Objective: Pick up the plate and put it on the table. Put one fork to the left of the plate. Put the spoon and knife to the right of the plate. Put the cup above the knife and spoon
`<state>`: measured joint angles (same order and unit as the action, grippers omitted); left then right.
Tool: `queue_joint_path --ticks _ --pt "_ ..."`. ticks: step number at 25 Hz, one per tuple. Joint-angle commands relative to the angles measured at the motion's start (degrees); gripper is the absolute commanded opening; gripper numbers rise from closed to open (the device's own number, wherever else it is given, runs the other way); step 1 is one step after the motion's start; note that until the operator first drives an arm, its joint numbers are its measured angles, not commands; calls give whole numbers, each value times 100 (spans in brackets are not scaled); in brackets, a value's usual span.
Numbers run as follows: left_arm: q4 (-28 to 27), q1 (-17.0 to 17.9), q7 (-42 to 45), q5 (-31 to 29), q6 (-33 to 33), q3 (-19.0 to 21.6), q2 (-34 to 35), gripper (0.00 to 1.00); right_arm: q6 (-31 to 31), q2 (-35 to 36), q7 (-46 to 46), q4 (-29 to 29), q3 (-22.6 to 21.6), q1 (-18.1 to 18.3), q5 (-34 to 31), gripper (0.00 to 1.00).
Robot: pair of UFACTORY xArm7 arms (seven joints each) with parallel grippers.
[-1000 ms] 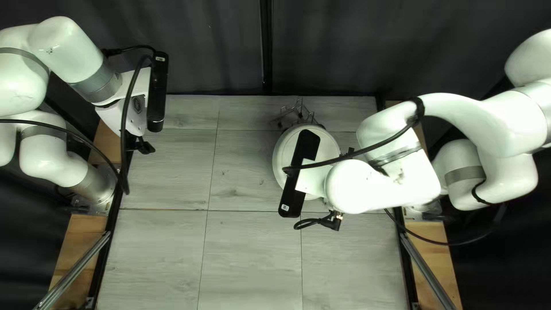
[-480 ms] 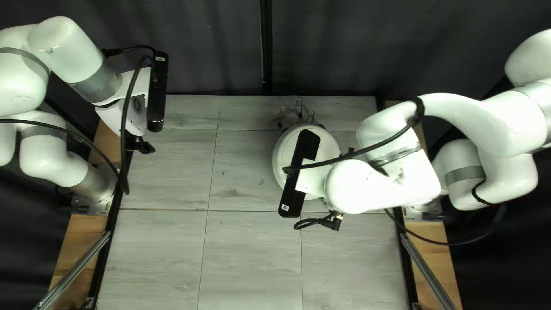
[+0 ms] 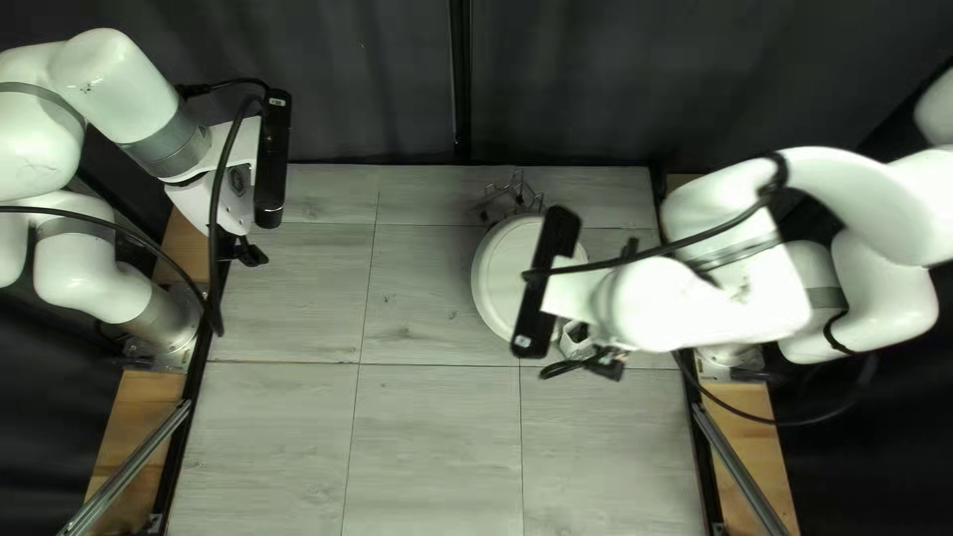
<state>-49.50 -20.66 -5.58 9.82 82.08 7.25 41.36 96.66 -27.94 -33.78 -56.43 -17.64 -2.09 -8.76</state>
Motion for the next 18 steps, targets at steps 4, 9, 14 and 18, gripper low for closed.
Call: queue_joint_path --ticks 4,9,14,18 --pt "0 0 0 0 0 0 0 100 259 -762 285 471 329 -55 210 100" --pt "-236 -106 171 26 -168 11 -398 100 259 -762 285 471 329 -55 210 100" --pt "-547 -276 1405 183 -1113 512 -1459 100 259 -762 285 471 329 -55 210 100" --pt "-616 -272 1466 191 -1142 536 -1563 100 259 -762 285 471 329 -55 210 100"
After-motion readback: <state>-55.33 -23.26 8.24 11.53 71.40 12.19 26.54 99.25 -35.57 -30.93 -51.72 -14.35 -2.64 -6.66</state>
